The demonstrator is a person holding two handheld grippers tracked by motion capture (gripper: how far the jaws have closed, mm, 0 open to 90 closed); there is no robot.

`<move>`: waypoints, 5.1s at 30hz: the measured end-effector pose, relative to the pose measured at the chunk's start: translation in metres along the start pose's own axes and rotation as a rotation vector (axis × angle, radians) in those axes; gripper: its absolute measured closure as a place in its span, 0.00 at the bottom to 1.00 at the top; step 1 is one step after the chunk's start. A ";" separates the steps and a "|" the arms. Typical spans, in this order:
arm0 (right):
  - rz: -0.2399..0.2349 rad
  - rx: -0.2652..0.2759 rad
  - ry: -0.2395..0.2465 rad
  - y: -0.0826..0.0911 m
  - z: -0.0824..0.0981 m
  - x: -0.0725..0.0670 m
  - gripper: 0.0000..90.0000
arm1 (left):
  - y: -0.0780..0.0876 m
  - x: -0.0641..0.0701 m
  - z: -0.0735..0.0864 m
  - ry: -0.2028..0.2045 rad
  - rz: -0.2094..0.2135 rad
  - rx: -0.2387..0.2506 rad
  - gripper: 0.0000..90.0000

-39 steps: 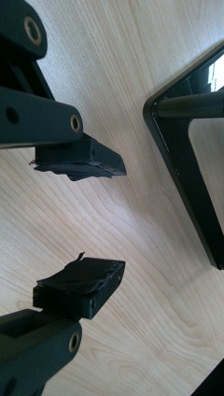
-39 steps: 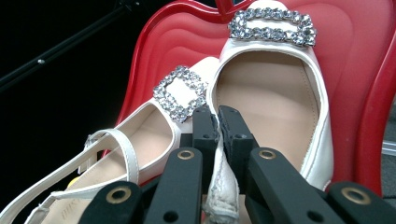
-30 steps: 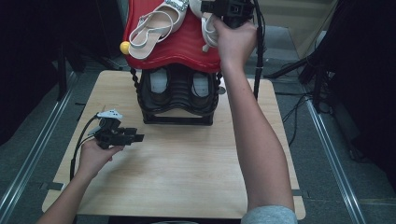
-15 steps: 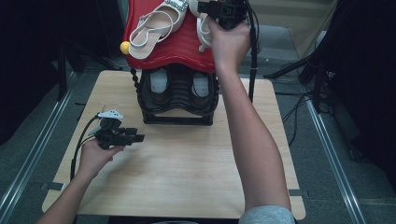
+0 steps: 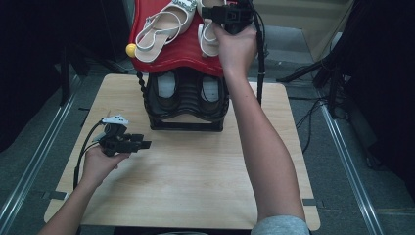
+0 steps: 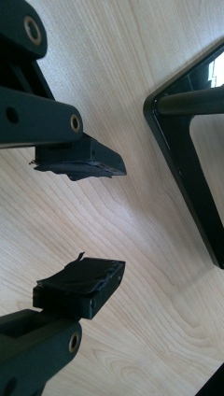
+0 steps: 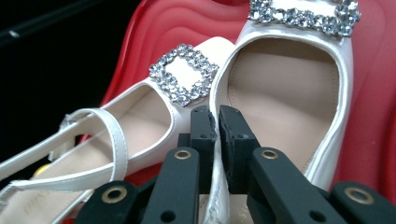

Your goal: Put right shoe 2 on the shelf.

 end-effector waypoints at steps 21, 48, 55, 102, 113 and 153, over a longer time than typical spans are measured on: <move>-0.081 0.003 -0.019 0.012 -0.007 0.000 0.76 | -0.001 0.000 0.000 0.002 -0.004 -0.002 0.53; -0.033 0.003 -0.043 0.048 0.008 0.048 0.73 | 0.001 0.000 0.000 0.002 -0.006 0.001 0.53; -0.006 -0.015 -0.037 0.053 0.020 0.063 0.70 | 0.000 0.000 0.000 0.003 -0.006 0.000 0.53; 0.012 -0.089 -0.093 0.058 0.176 0.118 0.65 | 0.003 -0.004 -0.001 0.018 -0.005 0.016 0.52; -0.007 -0.109 -0.111 0.054 0.222 0.119 0.65 | 0.002 -0.004 -0.001 0.020 -0.006 0.014 0.52; -0.033 -0.192 -0.098 0.045 0.333 0.118 0.58 | 0.001 -0.008 0.000 0.037 -0.011 0.041 0.49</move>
Point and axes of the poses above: each handheld gripper's, and its own axes: y roughly backward along the jaws, z roughly out of its underside, x roughly to its right, the point moved 2 cm from there along -y, roughly forward along the jaws, and after that the axes turned 4 degrees about y, right-handed, at the moved point
